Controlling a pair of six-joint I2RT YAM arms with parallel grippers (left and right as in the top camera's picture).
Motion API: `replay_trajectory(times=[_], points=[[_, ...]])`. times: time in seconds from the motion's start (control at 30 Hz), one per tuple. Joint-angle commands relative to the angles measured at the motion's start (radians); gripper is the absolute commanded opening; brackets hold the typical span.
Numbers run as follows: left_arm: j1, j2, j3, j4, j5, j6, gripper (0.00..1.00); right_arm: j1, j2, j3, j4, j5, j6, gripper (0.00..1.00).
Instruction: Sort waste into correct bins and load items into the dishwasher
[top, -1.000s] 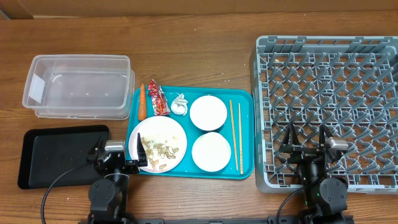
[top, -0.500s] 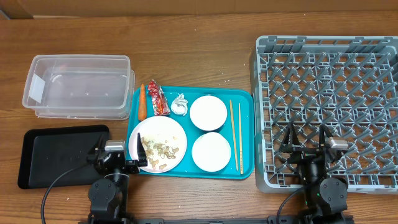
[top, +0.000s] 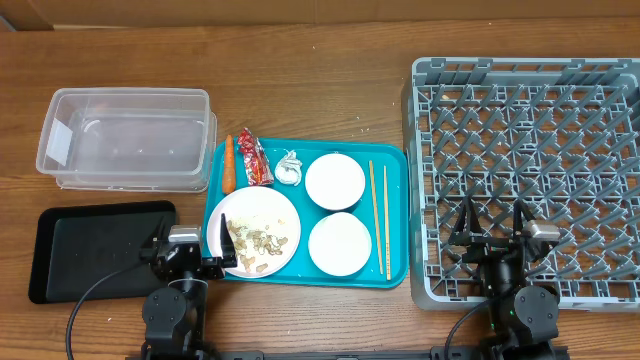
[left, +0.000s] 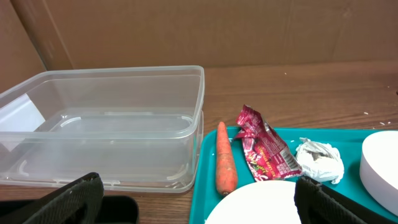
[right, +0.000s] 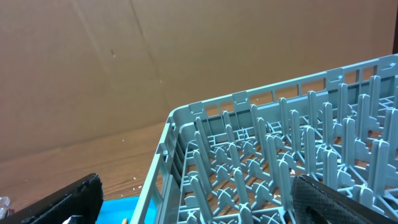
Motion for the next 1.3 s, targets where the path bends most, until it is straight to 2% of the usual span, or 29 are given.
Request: replay_trajectory(times=[0.0, 0.93, 1.03, 1.13, 1.2, 1.27], points=[[0.006, -0.011, -0.004, 0.002, 0.005, 0.016, 1.00, -0.001, -0.012, -0.010, 0.007, 0.002, 0.000, 1.00], [0.006, -0.011, -0.004, 0.002, 0.004, 0.017, 1.00, -0.001, -0.012, -0.010, 0.007, 0.002, 0.000, 1.00], [0.006, -0.011, -0.004, 0.063, -0.063, 0.068, 1.00, -0.001, -0.012, -0.010, 0.056, 0.002, 0.000, 1.00], [0.006, -0.011, -0.004, 0.061, -0.054, 0.067, 1.00, -0.001, -0.012, -0.010, 0.068, 0.001, 0.001, 1.00], [0.005, -0.011, -0.004, 0.082, 0.010, 0.044, 1.00, -0.001, -0.012, -0.010, 0.037, -0.033, 0.001, 1.00], [0.005, -0.011, -0.005, 0.091, 0.172, -0.015, 1.00, -0.001, -0.011, -0.010, 0.010, -0.058, 0.002, 1.00]])
